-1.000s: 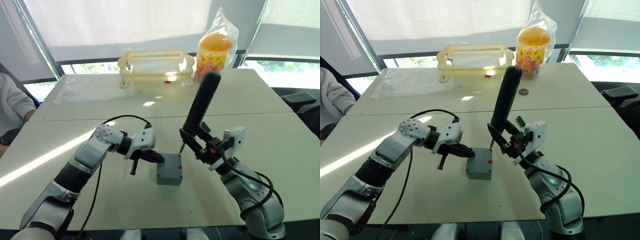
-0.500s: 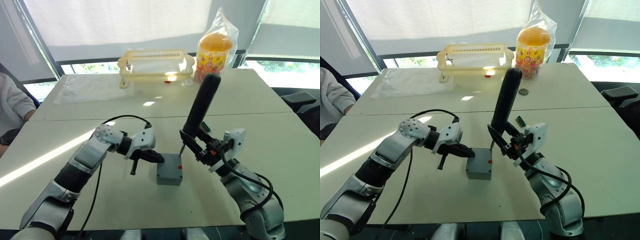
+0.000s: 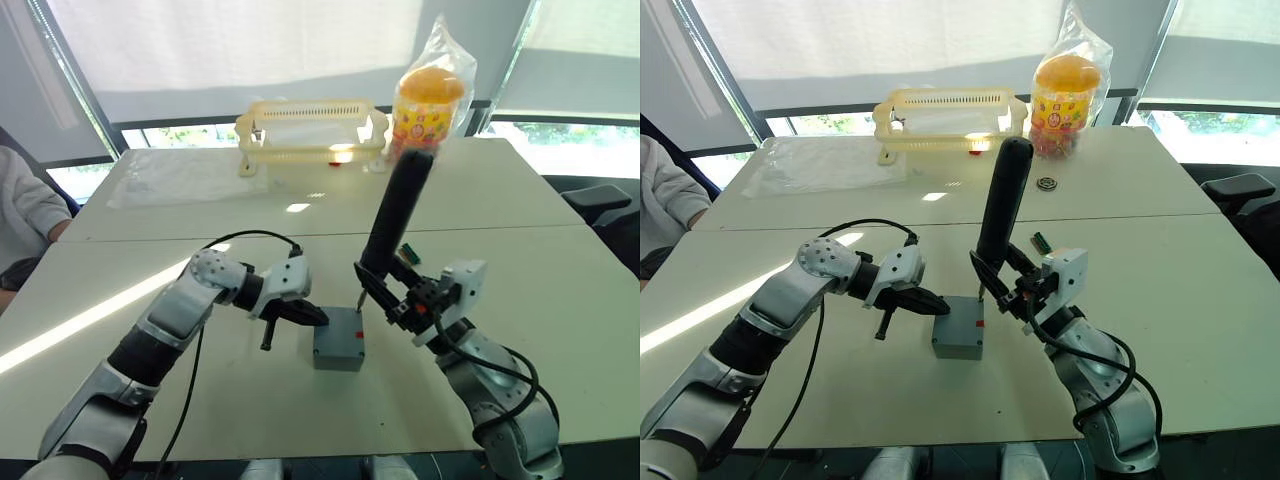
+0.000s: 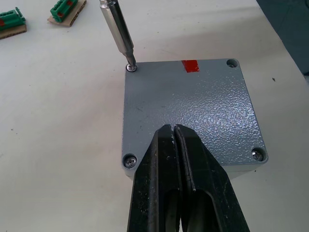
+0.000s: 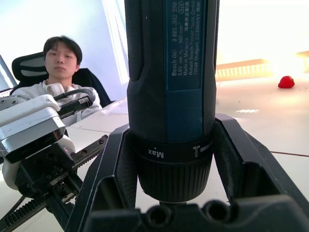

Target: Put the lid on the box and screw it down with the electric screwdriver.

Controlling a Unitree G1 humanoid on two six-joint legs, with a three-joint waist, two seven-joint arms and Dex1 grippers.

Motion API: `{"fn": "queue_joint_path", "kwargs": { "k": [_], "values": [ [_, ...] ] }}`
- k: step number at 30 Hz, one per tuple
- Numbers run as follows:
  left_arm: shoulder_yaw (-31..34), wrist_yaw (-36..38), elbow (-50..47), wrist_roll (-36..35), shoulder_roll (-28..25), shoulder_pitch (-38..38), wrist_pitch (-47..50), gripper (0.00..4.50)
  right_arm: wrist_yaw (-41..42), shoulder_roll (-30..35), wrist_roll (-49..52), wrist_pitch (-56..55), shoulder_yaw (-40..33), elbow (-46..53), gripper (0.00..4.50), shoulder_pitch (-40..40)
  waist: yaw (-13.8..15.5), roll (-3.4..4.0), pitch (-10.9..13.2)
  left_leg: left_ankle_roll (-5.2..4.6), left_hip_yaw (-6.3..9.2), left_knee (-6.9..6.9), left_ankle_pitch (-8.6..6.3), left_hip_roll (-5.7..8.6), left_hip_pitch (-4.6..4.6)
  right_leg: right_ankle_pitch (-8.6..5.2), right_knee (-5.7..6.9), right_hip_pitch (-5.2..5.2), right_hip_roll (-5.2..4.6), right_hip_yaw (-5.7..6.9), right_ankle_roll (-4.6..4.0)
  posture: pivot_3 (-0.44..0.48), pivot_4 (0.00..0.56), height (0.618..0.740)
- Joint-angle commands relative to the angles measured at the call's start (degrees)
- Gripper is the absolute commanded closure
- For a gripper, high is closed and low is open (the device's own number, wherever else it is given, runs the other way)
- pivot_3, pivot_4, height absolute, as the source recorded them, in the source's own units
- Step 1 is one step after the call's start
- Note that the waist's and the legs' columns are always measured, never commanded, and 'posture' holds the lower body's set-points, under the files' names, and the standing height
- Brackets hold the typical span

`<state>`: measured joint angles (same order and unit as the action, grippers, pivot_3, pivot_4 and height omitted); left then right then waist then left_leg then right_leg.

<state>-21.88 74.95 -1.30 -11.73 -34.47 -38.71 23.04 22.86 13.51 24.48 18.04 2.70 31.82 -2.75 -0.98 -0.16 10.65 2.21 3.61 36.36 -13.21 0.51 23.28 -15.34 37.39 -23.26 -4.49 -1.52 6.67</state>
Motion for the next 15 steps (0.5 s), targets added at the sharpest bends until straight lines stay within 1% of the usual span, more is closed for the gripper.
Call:
{"fn": "queue_joint_path", "kwargs": {
  "k": [1, 6, 11, 15],
  "values": [
    [-1.58, 0.07, 0.39, 2.08, -0.93, 1.2, 0.42, 4.5, 0.47, -0.22, -1.68, -2.4, 1.34, -0.09, 2.68, 0.37, 0.0, -0.01, -0.01, 0.0, 0.0, 0.0, 0.0, 0.0, -0.01, 0.0, 0.0, 0.01, 0.0, 0.0, 0.0, 0.0, 0.15, 0.74],
    [-1.55, 0.24, 0.86, 2.19, -0.97, 0.92, 0.07, 4.5, 1.49, 2.37, -8.48, -6.77, 3.82, -3.07, 2.68, 1.65, 0.0, -0.07, -0.06, 0.0, 0.0, -0.04, 0.0, 0.0, -0.07, -0.01, -0.03, 0.06, 0.01, 0.0, -0.01, 0.0, 0.15, 0.74],
    [-1.64, 0.31, 1.13, 2.31, -1.01, 0.72, -0.09, 4.5, 2.08, 3.3, -10.39, -9.11, 4.35, -4.96, 2.68, 2.09, 0.01, -0.24, -0.19, 0.0, -0.01, -0.12, 0.0, -0.02, -0.25, -0.02, -0.13, 0.26, 0.02, 0.01, -0.02, 0.0, 0.15, 0.74],
    [-1.61, 0.36, 1.17, 2.45, -0.9, 0.63, -0.14, 4.5, 2.11, 3.78, -11.6, -9.82, 4.68, -5.77, 2.68, 2.74, 0.14, -0.32, -0.23, -0.02, -0.01, -0.26, -0.02, -0.02, -0.81, -0.15, -0.36, 0.85, 0.0, 0.02, -0.2, 0.0, 0.15, 0.74]
  ]
}}
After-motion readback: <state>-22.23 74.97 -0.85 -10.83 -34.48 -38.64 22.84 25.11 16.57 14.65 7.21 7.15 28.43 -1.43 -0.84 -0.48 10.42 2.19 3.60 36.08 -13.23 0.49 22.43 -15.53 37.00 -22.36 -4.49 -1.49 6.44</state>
